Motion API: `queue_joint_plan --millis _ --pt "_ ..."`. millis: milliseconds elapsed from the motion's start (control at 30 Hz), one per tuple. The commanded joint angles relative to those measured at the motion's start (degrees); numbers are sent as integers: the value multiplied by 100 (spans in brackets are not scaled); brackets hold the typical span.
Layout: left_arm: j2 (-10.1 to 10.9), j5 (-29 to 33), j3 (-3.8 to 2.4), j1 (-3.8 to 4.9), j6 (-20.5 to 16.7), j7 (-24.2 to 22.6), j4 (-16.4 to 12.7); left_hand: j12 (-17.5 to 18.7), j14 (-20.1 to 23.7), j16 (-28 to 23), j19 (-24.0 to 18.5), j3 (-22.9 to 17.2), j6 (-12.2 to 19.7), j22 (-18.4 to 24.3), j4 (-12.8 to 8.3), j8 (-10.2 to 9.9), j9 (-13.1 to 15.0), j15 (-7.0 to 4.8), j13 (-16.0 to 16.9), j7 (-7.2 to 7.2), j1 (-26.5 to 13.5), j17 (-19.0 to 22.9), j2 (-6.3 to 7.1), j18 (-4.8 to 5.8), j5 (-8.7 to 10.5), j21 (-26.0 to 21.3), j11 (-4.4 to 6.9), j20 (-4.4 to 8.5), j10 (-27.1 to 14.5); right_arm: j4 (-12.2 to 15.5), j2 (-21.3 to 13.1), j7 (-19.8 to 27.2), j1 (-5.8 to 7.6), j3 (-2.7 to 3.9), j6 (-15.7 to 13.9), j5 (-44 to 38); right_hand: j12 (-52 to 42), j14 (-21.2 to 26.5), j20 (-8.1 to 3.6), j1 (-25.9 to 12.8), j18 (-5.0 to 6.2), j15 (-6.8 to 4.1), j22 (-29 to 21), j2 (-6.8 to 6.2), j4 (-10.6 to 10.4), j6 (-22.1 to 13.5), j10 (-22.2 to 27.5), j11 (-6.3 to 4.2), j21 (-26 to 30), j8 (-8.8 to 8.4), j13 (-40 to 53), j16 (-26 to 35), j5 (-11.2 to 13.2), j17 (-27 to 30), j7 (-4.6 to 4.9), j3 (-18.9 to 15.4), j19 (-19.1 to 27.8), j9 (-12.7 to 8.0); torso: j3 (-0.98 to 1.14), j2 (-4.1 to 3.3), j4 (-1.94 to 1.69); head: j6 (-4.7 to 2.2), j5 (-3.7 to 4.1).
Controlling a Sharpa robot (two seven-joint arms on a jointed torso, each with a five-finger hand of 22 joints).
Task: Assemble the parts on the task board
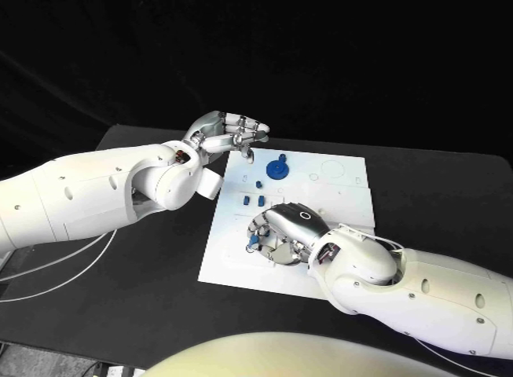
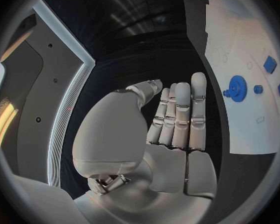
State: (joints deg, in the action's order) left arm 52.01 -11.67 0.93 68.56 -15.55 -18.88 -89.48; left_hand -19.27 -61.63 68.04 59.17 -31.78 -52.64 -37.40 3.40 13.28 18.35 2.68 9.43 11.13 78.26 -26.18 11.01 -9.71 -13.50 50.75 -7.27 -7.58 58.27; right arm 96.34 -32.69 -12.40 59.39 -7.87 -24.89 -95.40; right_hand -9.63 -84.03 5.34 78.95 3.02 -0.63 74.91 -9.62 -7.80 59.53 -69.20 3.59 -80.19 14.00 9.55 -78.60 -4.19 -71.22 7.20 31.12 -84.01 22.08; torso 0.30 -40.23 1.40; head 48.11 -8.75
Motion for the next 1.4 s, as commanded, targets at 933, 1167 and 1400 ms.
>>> queue_joint_plan --millis 933,1167,1400 --pt "21 31 -3 6 81 -4 -23 -36 33 44 17 -3 39 10 27 20 7 2 9 0 8 13 -76 -88 1 -35 12 -18 -53 20 0 63 -103 -21 -21 -166 38 -211 -59 0 -100 -40 1111 38 19 14 -41 -11 -9 38 9 -44 -48 -20 7 40 -304 17 -1 5 1 51 -43" --pt "21 31 -3 6 80 -2 -29 -40 34 45 18 -1 41 11 30 21 7 2 9 1 5 15 -77 -88 2 -37 12 -18 -58 -44 38 -59 -104 -21 287 -219 43 -210 -58 -15 -96 -38 1105 27 16 9 -43 -6 8 39 9 -42 -41 -16 12 33 -299 22 -3 3 1 52 -35" --pt "25 31 -3 6 80 1 -36 -40 34 45 18 -1 41 11 30 21 7 2 9 1 5 15 -77 -88 2 -37 12 -18 -58 -103 81 -122 -104 -22 392 -275 49 -208 -58 -25 -95 -36 1103 21 14 4 -42 -3 14 38 9 -37 -32 -7 15 29 -297 25 -3 -1 -4 60 -32"
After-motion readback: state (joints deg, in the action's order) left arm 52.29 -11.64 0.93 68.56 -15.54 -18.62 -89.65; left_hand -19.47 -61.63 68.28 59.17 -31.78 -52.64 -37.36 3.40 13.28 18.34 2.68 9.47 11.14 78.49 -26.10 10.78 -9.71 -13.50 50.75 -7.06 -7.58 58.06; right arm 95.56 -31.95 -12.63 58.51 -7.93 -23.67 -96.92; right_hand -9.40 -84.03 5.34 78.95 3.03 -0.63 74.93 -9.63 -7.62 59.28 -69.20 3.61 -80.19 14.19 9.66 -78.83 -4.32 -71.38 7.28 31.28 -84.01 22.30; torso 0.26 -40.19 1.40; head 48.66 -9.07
